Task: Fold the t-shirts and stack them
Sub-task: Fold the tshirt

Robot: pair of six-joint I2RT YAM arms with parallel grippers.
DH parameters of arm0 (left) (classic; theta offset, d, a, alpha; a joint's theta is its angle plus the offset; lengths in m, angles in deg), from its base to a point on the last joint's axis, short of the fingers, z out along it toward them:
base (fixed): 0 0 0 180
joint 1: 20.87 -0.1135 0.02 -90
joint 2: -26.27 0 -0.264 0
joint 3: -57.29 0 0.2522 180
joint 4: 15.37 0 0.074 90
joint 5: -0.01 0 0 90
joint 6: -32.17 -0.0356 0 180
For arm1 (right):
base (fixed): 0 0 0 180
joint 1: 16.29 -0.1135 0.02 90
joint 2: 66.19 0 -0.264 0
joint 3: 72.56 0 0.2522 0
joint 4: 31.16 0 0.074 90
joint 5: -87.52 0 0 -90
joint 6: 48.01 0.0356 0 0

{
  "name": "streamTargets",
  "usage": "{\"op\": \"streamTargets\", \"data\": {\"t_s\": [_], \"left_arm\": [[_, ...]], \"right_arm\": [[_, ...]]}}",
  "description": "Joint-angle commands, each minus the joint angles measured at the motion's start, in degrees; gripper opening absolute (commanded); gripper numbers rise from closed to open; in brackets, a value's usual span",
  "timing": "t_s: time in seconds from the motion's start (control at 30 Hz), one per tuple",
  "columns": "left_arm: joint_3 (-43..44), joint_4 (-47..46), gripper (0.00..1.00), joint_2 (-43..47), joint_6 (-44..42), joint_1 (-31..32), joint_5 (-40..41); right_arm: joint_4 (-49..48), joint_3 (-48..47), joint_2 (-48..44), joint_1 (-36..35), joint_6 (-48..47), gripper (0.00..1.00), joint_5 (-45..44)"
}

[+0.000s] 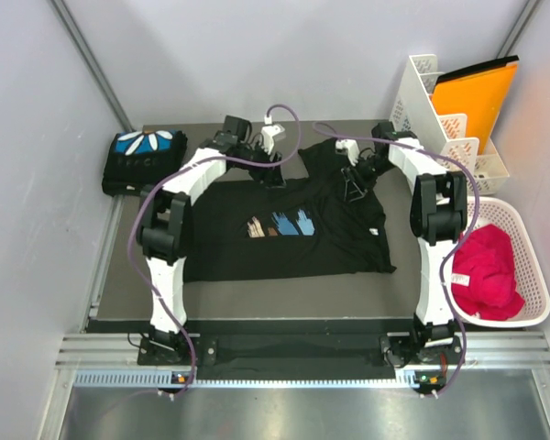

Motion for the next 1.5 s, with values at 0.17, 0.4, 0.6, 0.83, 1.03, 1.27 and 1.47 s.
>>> {"op": "streamTargets", "data": {"t_s": [0.17, 0.4, 0.6, 0.83, 1.03, 1.27, 1.47], "left_arm": [[4.9, -9.3, 0.60, -7.3, 6.4, 5.2, -6.1], [4.8, -13.2, 0.59, -9.7, 10.3, 6.5, -7.1], [4.4, -14.4, 0.59, -10.5, 8.8, 8.1, -3.9], [4.3, -13.2, 0.58, -12.7, 7.6, 9.2, -0.9], [4.3, -12.1, 0.58, -13.7, 6.0, 9.4, 1.3], [4.3, -12.2, 0.58, -13.3, 4.6, 9.4, 3.1], [4.4, -12.1, 0.58, -13.6, 4.3, 9.5, 3.6]], "right_arm": [[-7.9, 2.9, -3.4, 1.9, 3.1, 0.38, -2.7], [-9.5, -1.0, -1.3, 2.0, 4.8, 0.38, -2.7], [-9.7, -4.0, -0.2, 1.9, 5.4, 0.38, -1.8], [-9.8, -3.5, -0.8, 1.9, 5.2, 0.37, -1.2], [-10.8, -2.2, -1.2, 1.7, 5.5, 0.36, -0.5], [-11.5, -0.3, -1.2, 0.3, 5.4, 0.35, -0.4], [-11.8, 1.9, -1.1, -1.3, 4.5, 0.35, -1.2]]}}
